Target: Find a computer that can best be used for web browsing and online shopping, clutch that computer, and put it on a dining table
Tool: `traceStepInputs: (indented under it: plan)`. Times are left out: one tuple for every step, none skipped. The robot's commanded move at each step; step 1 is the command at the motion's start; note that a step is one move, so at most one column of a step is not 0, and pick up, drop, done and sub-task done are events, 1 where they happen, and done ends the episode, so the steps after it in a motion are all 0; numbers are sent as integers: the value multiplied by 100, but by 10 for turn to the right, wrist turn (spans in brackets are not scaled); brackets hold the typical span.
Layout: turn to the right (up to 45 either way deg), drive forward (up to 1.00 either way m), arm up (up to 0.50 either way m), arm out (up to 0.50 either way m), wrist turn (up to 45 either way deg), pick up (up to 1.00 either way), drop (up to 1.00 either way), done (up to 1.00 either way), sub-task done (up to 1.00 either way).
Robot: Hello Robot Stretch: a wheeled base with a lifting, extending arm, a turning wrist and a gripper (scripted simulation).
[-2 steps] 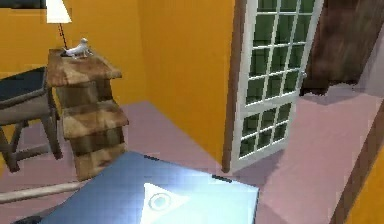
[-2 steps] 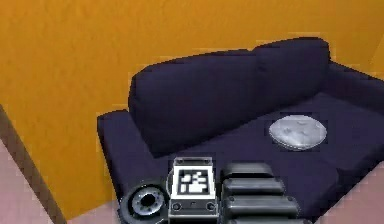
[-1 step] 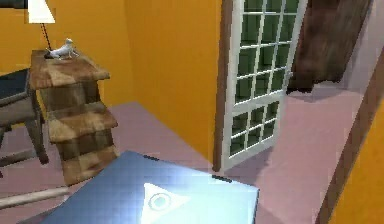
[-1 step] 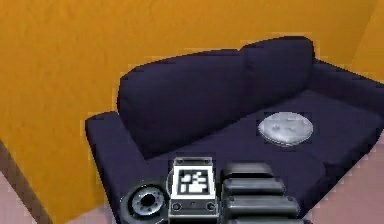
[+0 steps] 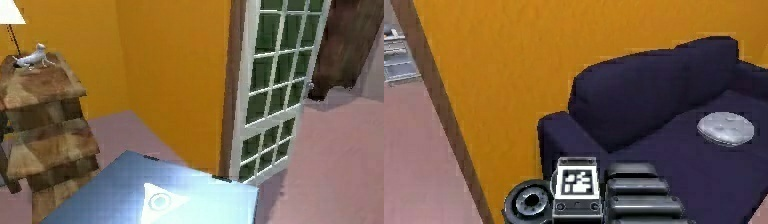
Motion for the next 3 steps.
traceStepInputs:
  plan:
    - [330,0,0,0,0,0,0,0,0]
    - [0,80,0,0,0,0,0,0,0]
    - [450,0,0,0,0,0,0,0,0]
